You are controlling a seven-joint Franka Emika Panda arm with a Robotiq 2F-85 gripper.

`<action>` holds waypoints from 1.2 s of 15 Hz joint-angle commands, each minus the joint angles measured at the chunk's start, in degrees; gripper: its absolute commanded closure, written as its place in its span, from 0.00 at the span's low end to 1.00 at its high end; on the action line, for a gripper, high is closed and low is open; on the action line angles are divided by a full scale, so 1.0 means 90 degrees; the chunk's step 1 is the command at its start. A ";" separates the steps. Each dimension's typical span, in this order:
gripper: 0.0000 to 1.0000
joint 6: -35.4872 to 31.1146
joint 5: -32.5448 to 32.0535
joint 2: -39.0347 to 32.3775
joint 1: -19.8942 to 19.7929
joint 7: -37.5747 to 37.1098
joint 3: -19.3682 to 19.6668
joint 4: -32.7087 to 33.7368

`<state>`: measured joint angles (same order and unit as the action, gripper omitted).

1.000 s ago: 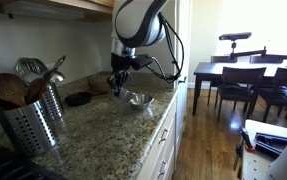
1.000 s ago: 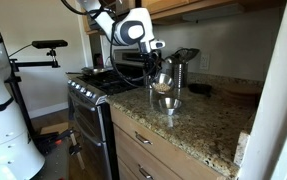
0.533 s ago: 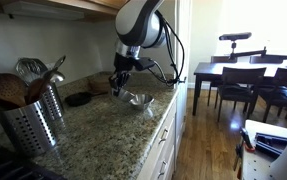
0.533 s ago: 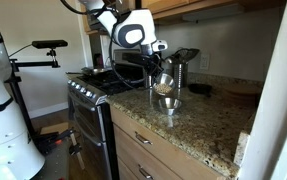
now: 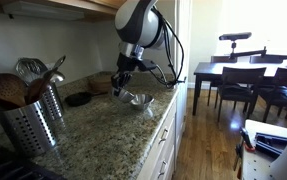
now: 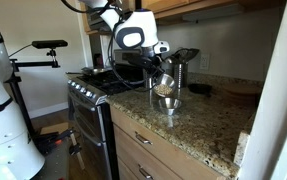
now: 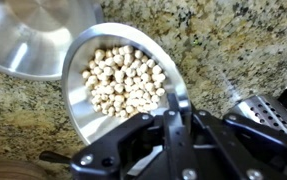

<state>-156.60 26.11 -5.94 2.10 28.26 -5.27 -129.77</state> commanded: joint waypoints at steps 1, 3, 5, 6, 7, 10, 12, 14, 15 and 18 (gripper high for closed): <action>0.93 -0.0187 0.0703 0.0384 -0.0148 0.0754 -0.0070 -0.0334; 0.93 -0.0221 0.1129 0.0460 -0.0190 0.1202 -0.0082 -0.0365; 0.93 -0.0230 0.1517 0.0545 -0.0199 0.1574 -0.0061 -0.0407; 0.93 -0.0230 0.1690 0.0592 -0.0191 0.1740 -0.0047 -0.0437; 0.93 -0.0225 0.1854 0.0629 -0.0186 0.1900 -0.0038 -0.0461; 0.93 -0.0217 0.2510 0.0791 -0.0174 0.2501 -0.0033 -0.0555; 0.93 -0.0219 0.2940 0.0914 -0.0153 0.2873 -0.0022 -0.0655; 0.93 -0.0226 0.3319 0.1003 -0.0133 0.3194 -0.0013 -0.0753; 0.93 -0.0220 0.3510 0.1057 -0.0126 0.3359 -0.0007 -0.0805; 0.93 -0.0217 0.3991 0.1201 -0.0118 0.3769 0.0010 -0.0965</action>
<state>-157.18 57.43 0.90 0.95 57.79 -5.22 -134.95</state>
